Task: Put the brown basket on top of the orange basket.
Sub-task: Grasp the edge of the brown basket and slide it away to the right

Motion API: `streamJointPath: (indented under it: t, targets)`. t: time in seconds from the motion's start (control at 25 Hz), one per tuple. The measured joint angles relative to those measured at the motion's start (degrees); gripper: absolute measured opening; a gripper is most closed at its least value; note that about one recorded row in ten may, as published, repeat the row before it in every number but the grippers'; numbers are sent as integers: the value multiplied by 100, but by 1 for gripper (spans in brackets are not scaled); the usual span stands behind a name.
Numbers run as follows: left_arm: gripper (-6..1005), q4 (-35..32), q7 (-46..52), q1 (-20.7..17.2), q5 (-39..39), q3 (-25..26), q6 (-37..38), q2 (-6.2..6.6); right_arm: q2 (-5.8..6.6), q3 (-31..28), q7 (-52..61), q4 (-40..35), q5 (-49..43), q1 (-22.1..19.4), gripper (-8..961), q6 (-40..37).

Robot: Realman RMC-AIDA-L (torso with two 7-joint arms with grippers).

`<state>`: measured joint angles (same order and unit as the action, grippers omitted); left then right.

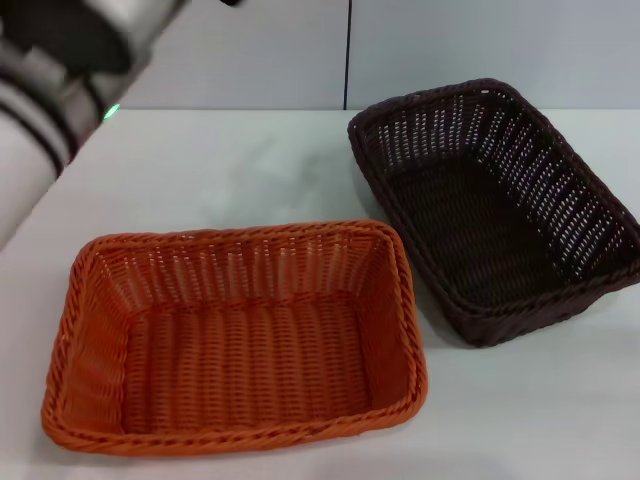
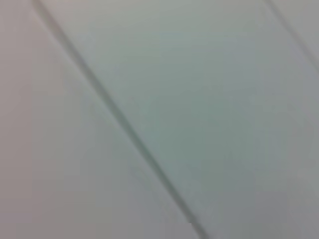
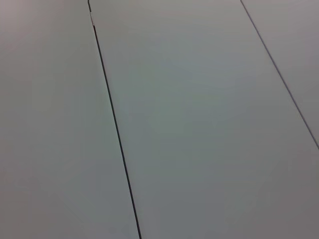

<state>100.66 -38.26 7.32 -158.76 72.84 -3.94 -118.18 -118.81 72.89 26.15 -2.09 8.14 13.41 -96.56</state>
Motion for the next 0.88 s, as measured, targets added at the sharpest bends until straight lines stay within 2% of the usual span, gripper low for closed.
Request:
streamJointPath:
  t: [0.08, 0.12, 0.2, 0.24, 0.28, 0.32, 0.36, 0.48, 0.52, 0.68, 0.72, 0.8, 0.88]
  targets:
    - [786, 0, 0, 0, 0, 0, 0, 0, 3, -2, -40, -30, 0, -14, 821, -2]
    - [786, -593, 88, -243, 16, -142, 1558, -7, 3, -3, -46, -48, 0, -25, 821, -11]
    - [786, -593, 88, -243, 16, -142, 1558, -7, -2, -3, -56, -61, 0, -39, 822, -38]
    - [786, -989, 300, -307, 37, -137, 2184, -10, -9, -3, -87, -64, 0, -45, 821, -47]
    - [786, -1794, 649, -400, 88, -126, 3218, -8, -13, -3, -103, -63, -2, -47, 821, -50]
    - [786, -1794, 649, -400, 88, -126, 3218, -8, -15, -3, -114, -63, -10, -48, 820, -54]
    - [786, -2137, 999, -482, 209, -116, 3822, -9, -16, -1, -116, -61, -23, -48, 820, -55]
    - [786, -2356, 1332, -533, 309, -107, 4235, -3, -19, 9, -118, -57, -35, -49, 820, -59]
    - [786, -3021, 2283, -609, 456, 43, 5236, 15, -21, 20, -118, -56, -37, -49, 821, -64]
    - [786, -3265, 2579, -613, 459, 136, 5477, 16, -30, 71, -119, -56, -70, -22, 821, -207]
    - [786, -4073, 3279, -653, 474, 447, 6174, -10, -35, 73, -119, -55, -83, -14, 821, -288]
    - [786, -4836, 3578, -660, 652, 623, 6606, 2, -42, 76, -120, -53, -119, -1, 822, -465]
    - [786, -4836, 3578, -660, 652, 623, 6606, 2, -44, 76, -120, -53, -144, 0, 821, -594]
